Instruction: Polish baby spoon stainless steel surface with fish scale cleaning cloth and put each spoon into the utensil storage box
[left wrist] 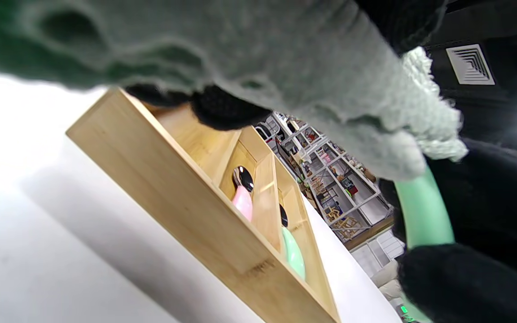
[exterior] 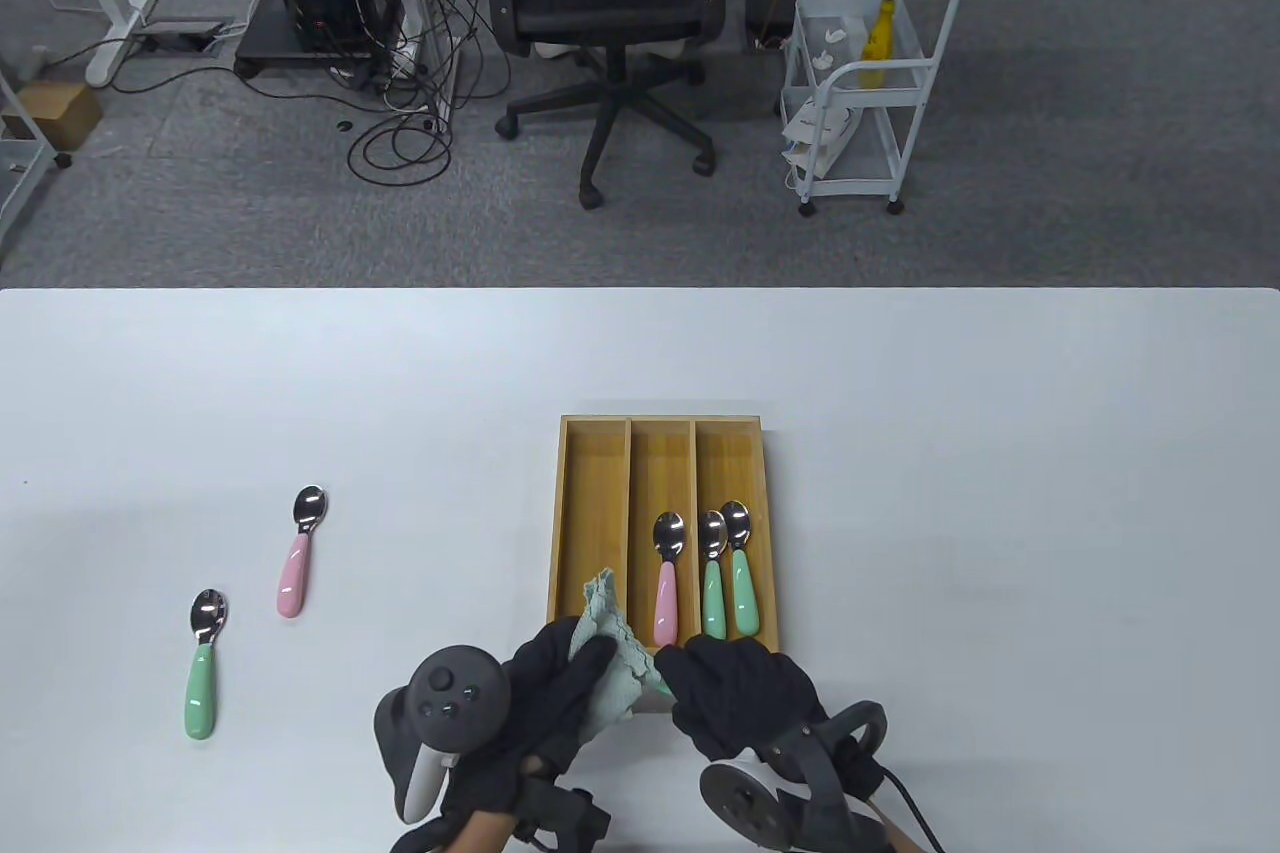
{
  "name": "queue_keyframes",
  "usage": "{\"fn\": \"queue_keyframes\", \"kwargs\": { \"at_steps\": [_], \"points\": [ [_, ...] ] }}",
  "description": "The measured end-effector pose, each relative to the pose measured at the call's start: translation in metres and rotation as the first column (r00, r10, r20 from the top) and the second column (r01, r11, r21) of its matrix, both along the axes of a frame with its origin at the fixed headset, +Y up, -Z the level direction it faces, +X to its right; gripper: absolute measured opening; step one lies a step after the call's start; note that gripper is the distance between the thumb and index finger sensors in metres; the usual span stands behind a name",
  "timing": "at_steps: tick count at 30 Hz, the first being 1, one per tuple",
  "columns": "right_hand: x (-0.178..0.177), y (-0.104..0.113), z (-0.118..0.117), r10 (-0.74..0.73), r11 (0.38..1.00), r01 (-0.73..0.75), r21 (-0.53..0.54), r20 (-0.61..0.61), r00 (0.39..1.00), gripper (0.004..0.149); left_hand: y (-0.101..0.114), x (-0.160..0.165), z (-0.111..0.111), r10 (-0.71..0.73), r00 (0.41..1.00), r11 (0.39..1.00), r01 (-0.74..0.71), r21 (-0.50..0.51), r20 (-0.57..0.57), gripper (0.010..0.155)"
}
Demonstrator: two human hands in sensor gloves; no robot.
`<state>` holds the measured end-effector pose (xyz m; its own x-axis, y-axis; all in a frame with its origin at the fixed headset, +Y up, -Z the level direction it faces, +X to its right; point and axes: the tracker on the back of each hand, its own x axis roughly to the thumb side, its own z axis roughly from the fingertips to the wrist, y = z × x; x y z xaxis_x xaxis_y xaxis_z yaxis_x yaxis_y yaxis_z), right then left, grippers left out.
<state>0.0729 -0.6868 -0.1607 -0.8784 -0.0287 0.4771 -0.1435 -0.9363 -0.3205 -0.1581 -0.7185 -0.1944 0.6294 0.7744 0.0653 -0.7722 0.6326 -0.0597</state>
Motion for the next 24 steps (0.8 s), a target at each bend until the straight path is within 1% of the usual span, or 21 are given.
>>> {"fn": "queue_keyframes", "kwargs": {
  "at_steps": [2, 6, 12, 18, 22, 24],
  "points": [
    [0.001, -0.001, -0.001, 0.014, 1.0, -0.014, 0.012, 0.011, 1.0, 0.052, 0.001, -0.003, -0.001, -0.016, 1.0, 1.0, 0.016, 0.016, -0.014, 0.048],
    [0.002, -0.002, -0.003, 0.014, 1.0, -0.014, 0.008, 0.022, 1.0, 0.053, 0.0, -0.009, -0.002, 0.012, 1.0, 1.0, -0.011, 0.01, -0.028, 0.048],
    [0.005, -0.002, -0.004, 0.005, 1.0, -0.005, -0.001, 0.05, 0.999, 0.052, 0.002, -0.017, -0.004, 0.013, 0.998, 1.0, -0.011, 0.026, -0.066, 0.048],
    [0.006, -0.007, -0.011, -0.024, 0.998, 0.031, -0.058, 0.122, 0.992, 0.052, 0.004, -0.025, -0.005, 0.026, 0.995, 0.999, -0.023, 0.036, -0.099, 0.048],
    [0.002, -0.014, -0.019, -0.049, 0.988, 0.076, -0.135, 0.191, 0.98, 0.053, 0.006, -0.024, -0.004, 0.053, 0.994, 0.998, -0.05, 0.032, -0.097, 0.048],
    [-0.002, -0.016, -0.025, -0.065, 0.982, 0.103, -0.157, 0.226, 0.972, 0.053, 0.007, -0.024, -0.004, 0.05, 0.994, 0.998, -0.046, 0.038, -0.095, 0.048]
  ]
}}
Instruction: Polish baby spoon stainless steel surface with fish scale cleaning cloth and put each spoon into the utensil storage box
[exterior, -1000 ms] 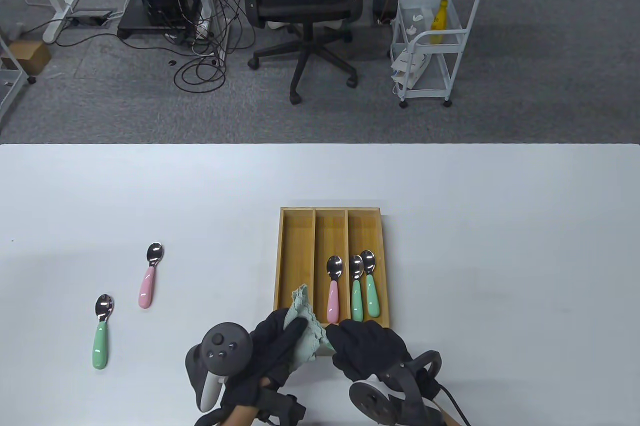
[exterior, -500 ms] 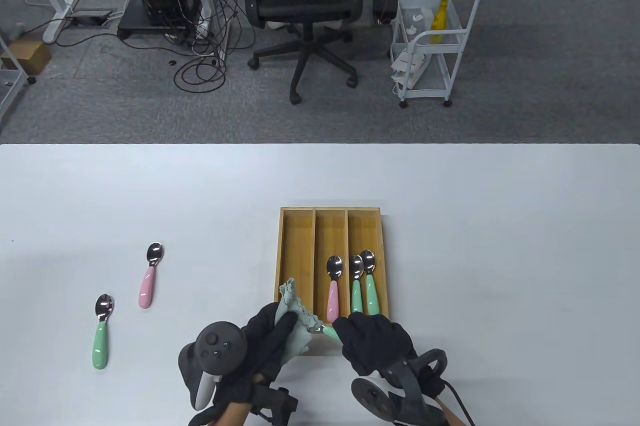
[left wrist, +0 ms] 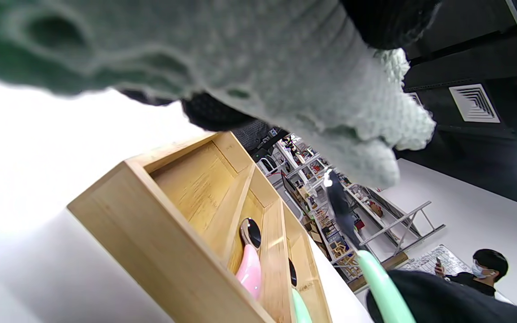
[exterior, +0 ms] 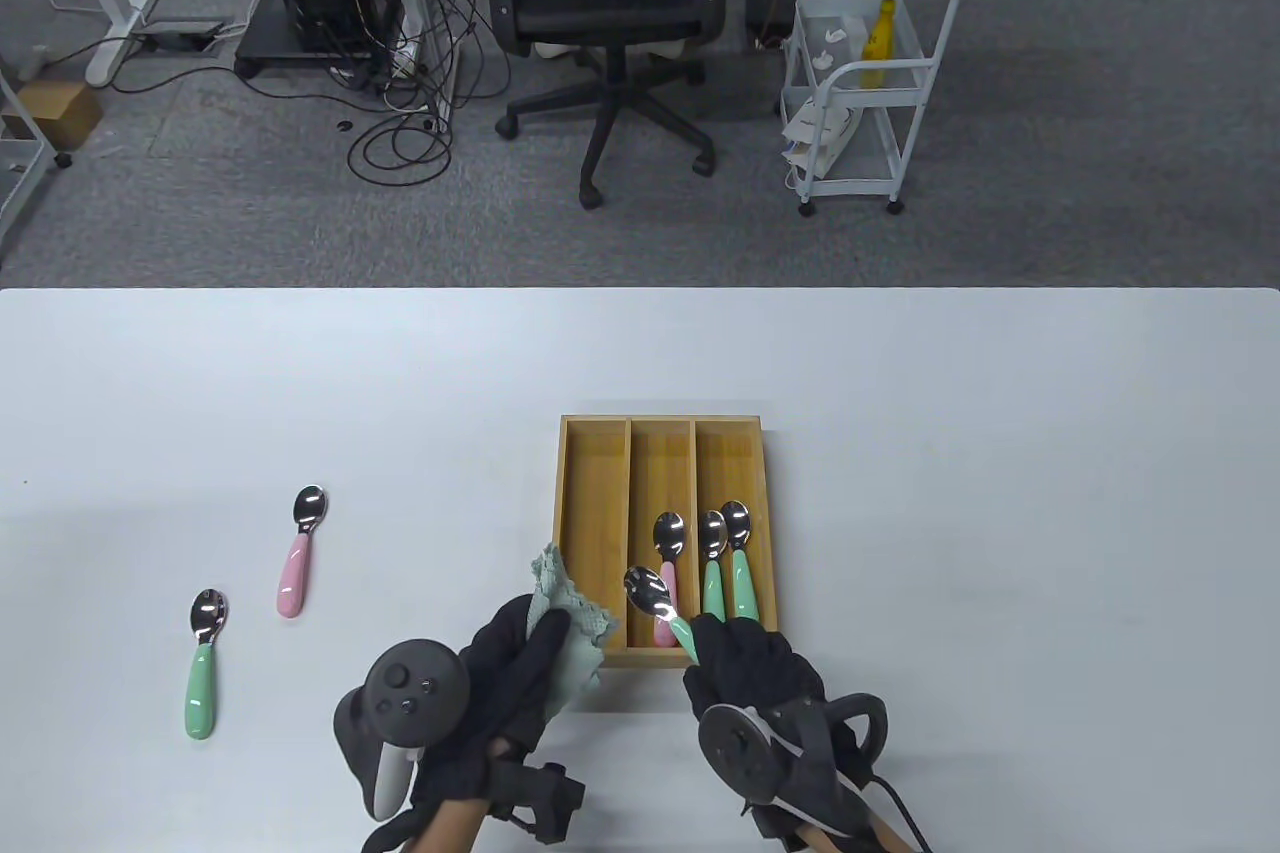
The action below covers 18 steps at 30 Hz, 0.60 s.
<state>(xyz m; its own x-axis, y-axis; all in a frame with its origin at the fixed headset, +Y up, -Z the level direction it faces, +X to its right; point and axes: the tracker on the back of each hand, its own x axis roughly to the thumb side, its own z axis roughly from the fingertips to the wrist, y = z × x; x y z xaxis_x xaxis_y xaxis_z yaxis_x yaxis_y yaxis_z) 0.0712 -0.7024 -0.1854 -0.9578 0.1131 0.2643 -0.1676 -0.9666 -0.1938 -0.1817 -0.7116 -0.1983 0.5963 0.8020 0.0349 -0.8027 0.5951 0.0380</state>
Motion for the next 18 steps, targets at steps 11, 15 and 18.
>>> {"fn": "queue_keyframes", "kwargs": {
  "at_steps": [11, 15, 18],
  "points": [
    [-0.035, 0.0, -0.055, -0.071, 0.986, 0.1, -0.136, 0.203, 0.977, 0.053, 0.004, -0.004, 0.002, -0.024, 0.999, 0.999, 0.026, 0.042, -0.031, 0.048],
    [-0.047, -0.006, -0.07, -0.042, 0.98, 0.091, -0.176, 0.26, 0.965, 0.053, 0.005, -0.003, 0.002, -0.027, 0.999, 0.999, 0.028, 0.043, -0.027, 0.048],
    [-0.053, -0.011, -0.079, -0.017, 0.977, 0.079, -0.197, 0.297, 0.955, 0.053, 0.005, -0.003, 0.002, -0.031, 0.999, 0.998, 0.032, 0.046, -0.023, 0.048]
  ]
}}
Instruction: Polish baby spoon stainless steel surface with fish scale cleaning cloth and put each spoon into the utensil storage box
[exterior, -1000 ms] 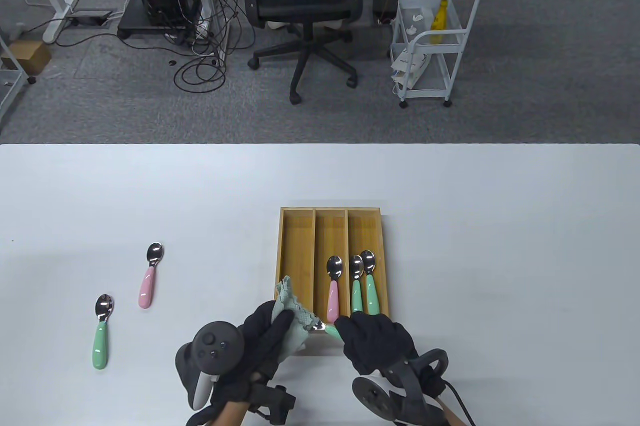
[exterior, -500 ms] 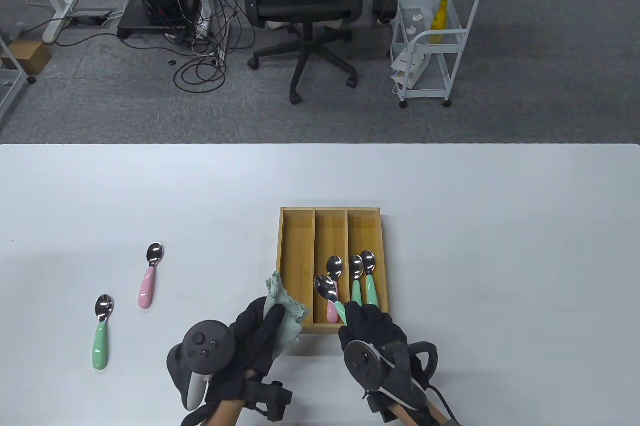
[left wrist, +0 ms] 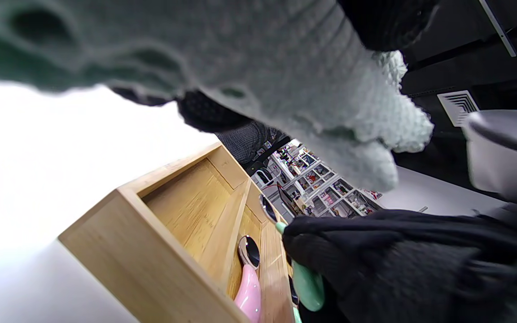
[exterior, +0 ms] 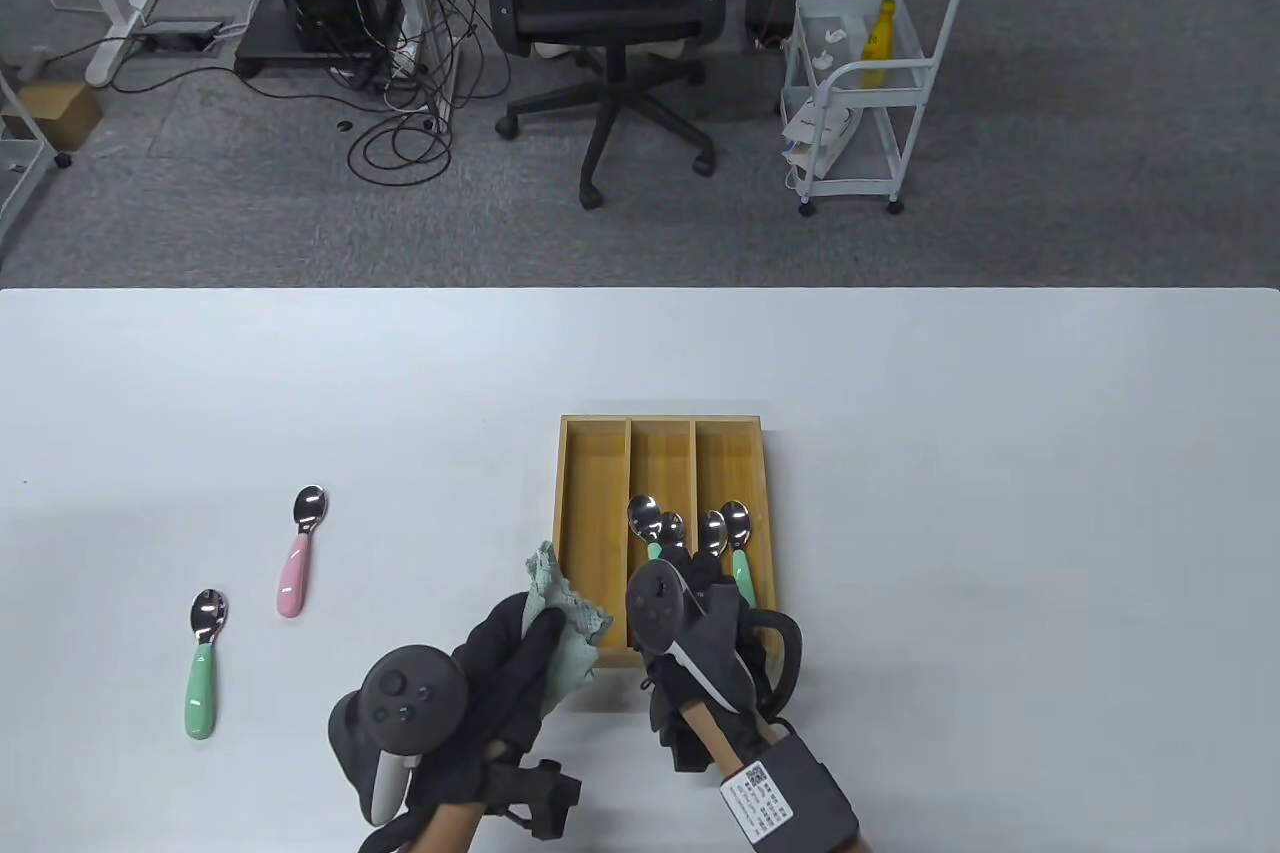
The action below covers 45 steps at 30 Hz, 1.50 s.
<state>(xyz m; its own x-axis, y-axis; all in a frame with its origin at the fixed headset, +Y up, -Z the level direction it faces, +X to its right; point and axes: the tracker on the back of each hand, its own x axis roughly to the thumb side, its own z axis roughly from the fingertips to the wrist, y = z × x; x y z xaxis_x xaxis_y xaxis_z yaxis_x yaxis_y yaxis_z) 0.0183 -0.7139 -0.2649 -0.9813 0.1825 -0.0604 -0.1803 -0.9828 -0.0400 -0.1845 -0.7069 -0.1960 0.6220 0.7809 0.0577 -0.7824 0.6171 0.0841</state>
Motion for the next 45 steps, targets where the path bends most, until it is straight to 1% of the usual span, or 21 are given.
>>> {"fn": "queue_keyframes", "kwargs": {
  "at_steps": [8, 14, 24, 28, 31, 39, 43, 45],
  "points": [
    [-0.009, -0.008, -0.014, 0.016, 0.999, -0.015, -0.03, 0.045, 0.999, 0.052, 0.001, 0.002, -0.001, -0.011, 1.0, 1.0, 0.011, -0.003, 0.01, 0.048],
    [-0.016, -0.011, -0.014, 0.077, 0.997, -0.076, -0.022, 0.031, 0.997, 0.053, 0.002, 0.003, -0.001, -0.027, 1.0, 1.0, 0.028, -0.004, 0.01, 0.048],
    [-0.016, -0.011, -0.013, 0.066, 0.997, -0.066, -0.03, 0.008, 0.998, 0.054, 0.003, 0.002, -0.001, -0.018, 1.0, 1.0, 0.018, -0.001, 0.005, 0.048],
    [-0.005, -0.005, -0.005, 0.041, 0.999, -0.041, 0.005, -0.024, 0.999, 0.053, 0.002, 0.002, -0.001, -0.016, 1.0, 1.0, 0.016, -0.007, 0.007, 0.048],
    [0.008, -0.001, 0.005, 0.026, 0.999, -0.024, 0.035, -0.055, 0.998, 0.053, 0.002, 0.003, -0.001, -0.022, 1.0, 1.0, 0.022, -0.014, 0.013, 0.048],
    [0.056, 0.0, 0.038, -0.036, 0.996, 0.046, 0.081, -0.121, 0.992, 0.056, -0.004, 0.008, -0.002, -0.031, 0.998, 0.999, 0.034, -0.041, 0.062, 0.051],
    [0.071, -0.001, 0.052, -0.118, 0.987, 0.133, 0.087, -0.163, 0.98, 0.06, -0.007, 0.014, -0.002, -0.026, 0.993, 0.998, 0.033, -0.057, 0.114, 0.055],
    [0.073, 0.0, 0.059, -0.182, 0.975, 0.205, 0.085, -0.217, 0.959, 0.064, -0.009, 0.017, -0.002, -0.027, 0.988, 0.997, 0.037, -0.067, 0.15, 0.057]
  ]
}}
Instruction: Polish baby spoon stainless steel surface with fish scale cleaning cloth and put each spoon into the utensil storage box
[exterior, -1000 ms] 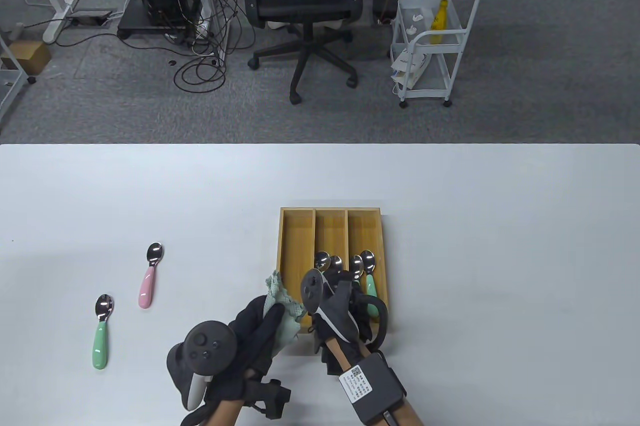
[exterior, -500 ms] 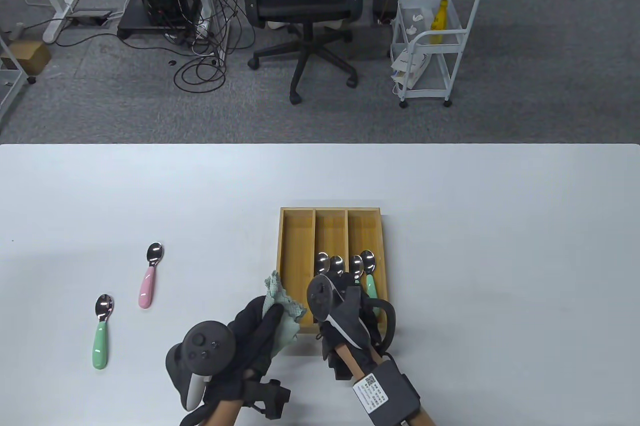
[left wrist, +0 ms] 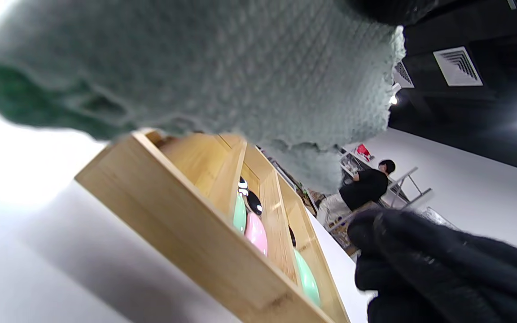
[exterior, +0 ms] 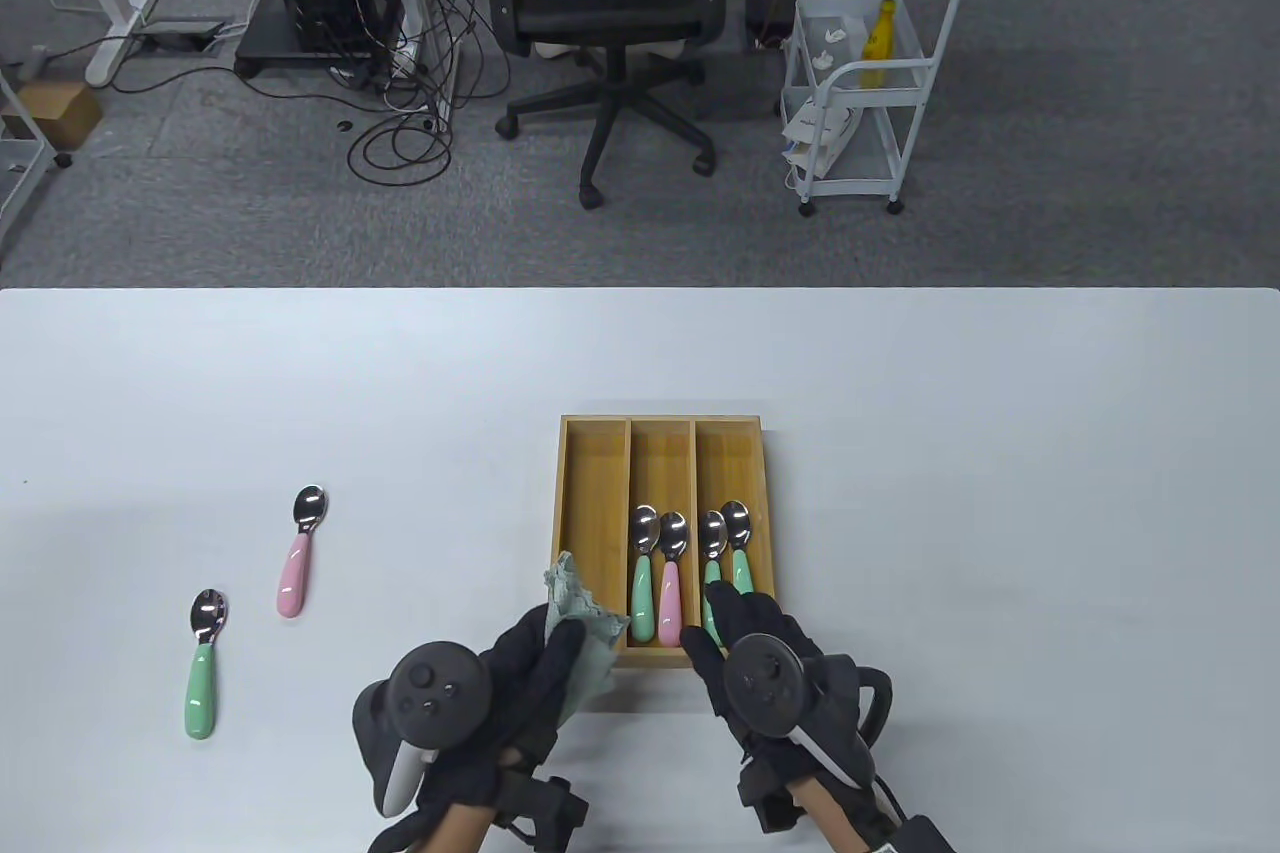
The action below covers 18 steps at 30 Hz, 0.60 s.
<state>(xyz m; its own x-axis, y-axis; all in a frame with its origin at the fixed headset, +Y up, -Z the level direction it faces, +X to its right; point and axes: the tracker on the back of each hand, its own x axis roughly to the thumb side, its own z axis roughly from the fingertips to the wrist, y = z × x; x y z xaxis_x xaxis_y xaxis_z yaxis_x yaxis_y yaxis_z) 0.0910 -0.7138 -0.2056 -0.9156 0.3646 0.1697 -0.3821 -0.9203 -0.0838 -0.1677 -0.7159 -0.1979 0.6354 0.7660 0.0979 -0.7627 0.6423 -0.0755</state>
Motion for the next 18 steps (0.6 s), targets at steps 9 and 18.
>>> {"fn": "queue_keyframes", "kwargs": {
  "at_steps": [9, 18],
  "points": [
    [-0.021, 0.007, 0.02, -0.086, 0.995, 0.093, 0.022, -0.212, 0.973, 0.085, -0.004, 0.008, 0.002, 0.107, 0.987, 0.993, -0.1, -0.063, 0.124, 0.062],
    [-0.039, 0.009, 0.03, -0.089, 0.993, 0.104, 0.049, -0.243, 0.966, 0.089, -0.009, 0.024, 0.003, 0.155, 0.95, 0.982, -0.118, -0.149, 0.271, 0.071]
  ]
}}
